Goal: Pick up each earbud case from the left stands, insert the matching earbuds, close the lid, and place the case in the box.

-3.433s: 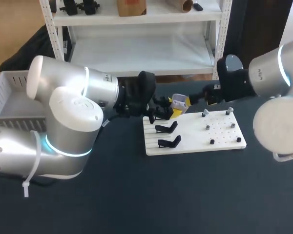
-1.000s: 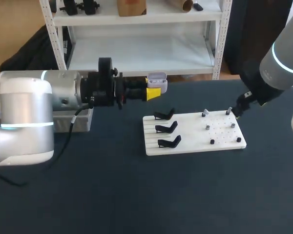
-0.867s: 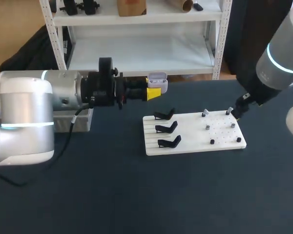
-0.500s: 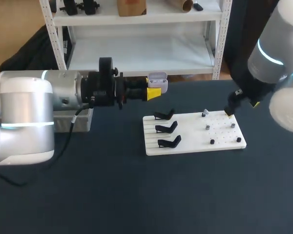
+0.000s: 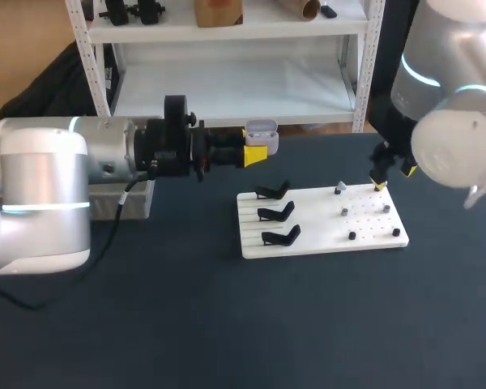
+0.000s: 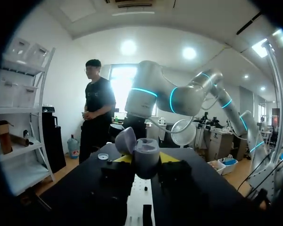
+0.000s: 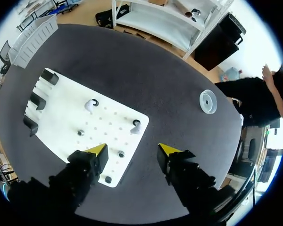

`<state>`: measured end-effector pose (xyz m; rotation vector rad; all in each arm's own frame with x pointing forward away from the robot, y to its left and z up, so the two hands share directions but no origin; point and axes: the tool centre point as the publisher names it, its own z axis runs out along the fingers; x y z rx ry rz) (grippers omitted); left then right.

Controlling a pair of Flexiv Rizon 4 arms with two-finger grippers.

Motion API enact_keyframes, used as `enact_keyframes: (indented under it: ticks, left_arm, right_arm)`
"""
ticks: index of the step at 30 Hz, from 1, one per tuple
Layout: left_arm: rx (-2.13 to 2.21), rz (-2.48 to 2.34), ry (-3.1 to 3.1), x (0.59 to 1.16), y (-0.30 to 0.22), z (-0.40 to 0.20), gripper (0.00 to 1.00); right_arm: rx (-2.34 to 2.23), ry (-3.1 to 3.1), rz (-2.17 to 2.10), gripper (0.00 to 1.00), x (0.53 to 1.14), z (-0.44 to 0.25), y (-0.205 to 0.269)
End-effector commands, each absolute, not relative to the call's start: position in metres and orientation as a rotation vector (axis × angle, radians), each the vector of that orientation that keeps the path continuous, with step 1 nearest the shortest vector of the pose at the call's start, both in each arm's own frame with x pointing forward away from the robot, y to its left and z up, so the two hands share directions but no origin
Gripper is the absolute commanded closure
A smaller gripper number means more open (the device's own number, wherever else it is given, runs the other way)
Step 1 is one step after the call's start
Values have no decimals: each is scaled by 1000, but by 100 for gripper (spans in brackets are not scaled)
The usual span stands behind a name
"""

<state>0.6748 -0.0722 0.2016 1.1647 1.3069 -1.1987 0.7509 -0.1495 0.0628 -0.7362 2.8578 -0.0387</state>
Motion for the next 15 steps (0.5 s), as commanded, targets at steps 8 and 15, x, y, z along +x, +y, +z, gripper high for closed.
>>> enact_keyframes:
  ticks: [8, 15]
  left_arm:
    - [1164, -1199, 1306, 676, -73, 201, 100]
    - [1164, -1199, 1306, 676, -73, 201, 100]
  right_arm:
    - [-769, 3024, -30, 37, 759, 56, -150]
    - [-783, 3062, 30, 35, 758, 49, -146]
